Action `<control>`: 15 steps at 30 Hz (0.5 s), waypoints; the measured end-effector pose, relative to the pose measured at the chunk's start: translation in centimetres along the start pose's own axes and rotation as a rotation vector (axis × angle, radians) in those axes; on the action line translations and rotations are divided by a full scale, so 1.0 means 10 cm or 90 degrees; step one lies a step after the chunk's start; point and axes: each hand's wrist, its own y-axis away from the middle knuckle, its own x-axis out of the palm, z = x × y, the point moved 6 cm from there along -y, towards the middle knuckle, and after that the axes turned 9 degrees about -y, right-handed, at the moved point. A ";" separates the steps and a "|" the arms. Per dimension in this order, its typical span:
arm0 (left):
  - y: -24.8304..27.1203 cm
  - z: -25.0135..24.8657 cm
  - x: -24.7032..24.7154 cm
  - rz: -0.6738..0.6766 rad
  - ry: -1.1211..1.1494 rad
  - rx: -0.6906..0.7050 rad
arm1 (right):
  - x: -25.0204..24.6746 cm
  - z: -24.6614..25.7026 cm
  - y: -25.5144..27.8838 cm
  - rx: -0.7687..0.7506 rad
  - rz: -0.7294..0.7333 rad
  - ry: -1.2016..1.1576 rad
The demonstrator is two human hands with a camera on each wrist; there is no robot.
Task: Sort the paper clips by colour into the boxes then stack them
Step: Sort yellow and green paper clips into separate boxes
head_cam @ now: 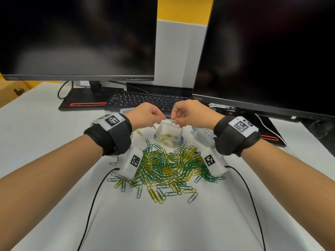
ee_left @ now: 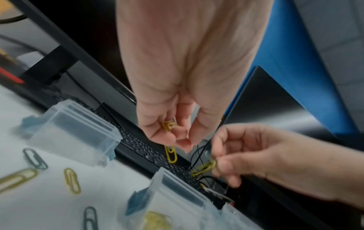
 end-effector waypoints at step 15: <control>0.07 -0.10 0.19 0.138 0.315 -0.017 | -0.17 0.08 0.15 -0.036 -0.056 -0.183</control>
